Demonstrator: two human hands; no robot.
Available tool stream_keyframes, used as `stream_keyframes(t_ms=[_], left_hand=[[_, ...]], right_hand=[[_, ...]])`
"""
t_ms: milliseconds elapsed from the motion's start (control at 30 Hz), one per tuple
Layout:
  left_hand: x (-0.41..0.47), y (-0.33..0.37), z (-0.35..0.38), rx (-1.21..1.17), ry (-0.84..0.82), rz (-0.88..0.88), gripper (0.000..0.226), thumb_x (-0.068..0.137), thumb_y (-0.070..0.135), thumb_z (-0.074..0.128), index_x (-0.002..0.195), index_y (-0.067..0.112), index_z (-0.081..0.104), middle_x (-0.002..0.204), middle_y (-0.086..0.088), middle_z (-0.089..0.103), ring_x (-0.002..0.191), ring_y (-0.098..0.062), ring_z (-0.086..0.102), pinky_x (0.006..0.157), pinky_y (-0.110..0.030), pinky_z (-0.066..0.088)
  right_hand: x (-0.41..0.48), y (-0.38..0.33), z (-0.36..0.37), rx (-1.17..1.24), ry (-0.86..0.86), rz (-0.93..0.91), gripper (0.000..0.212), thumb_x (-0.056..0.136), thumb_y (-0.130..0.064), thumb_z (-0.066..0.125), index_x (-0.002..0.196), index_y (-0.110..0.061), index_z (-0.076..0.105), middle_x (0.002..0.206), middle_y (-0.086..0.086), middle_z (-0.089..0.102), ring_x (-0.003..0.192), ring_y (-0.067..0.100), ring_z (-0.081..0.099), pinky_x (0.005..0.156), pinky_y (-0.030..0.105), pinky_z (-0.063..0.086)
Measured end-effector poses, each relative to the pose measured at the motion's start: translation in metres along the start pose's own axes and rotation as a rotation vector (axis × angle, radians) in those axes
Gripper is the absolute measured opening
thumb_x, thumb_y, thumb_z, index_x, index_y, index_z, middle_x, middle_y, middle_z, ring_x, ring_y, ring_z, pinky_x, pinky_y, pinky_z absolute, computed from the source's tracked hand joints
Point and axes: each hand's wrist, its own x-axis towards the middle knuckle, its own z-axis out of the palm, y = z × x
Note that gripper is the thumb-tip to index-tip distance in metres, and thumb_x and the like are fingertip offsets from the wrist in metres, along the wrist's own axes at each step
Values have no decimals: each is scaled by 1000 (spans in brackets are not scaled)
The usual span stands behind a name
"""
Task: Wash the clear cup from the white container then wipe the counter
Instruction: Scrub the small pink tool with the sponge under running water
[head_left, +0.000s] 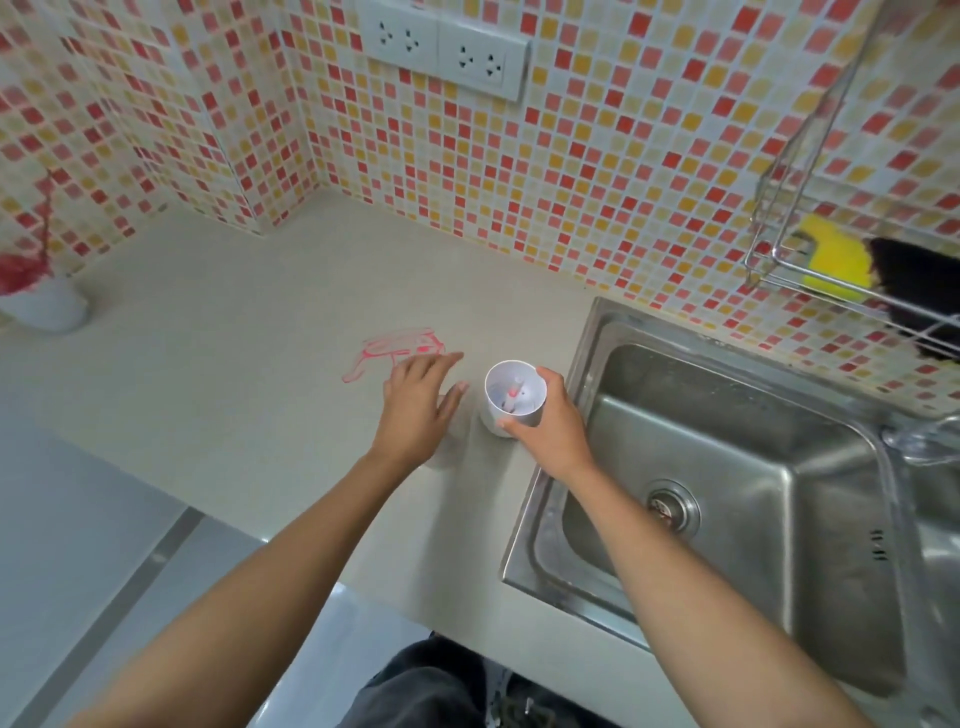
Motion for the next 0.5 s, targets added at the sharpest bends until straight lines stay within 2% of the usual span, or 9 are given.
stream_keyframes(t_ms=[67,167,300,500], left_hand=[[20,15,2,14,-24,126,39,95,39,45,121,19,65,113,-4,65,111,-29,49,98,-40,40],[43,33,7,77,-176,270,25,95,22,57,117,19,69,109,-4,66,109,-30,49,93,-36,41],[59,43,11,199,-341,370,25,95,24,56,116,23,70,108,-2,67,110,-29,49,88,-44,45],[67,42,13,279,-349,482,22,95,21,56,111,21,72,98,-3,69,99,-30,55,81,-46,48]], right_hand=[[0,-1,0,-2,2,-4,80,62,-39,82,129,-33,38,121,-9,56,108,11,55,86,25,45],[1,-2,0,3,2,10,82,63,-32,85,130,-33,38,122,-8,57,109,11,56,89,28,48],[1,-4,1,-19,10,8,81,66,-27,86,130,-32,37,121,-9,56,109,11,55,88,25,45],[2,-3,2,-29,20,16,82,65,-28,86,129,-38,36,122,-10,56,109,12,56,92,34,49]])
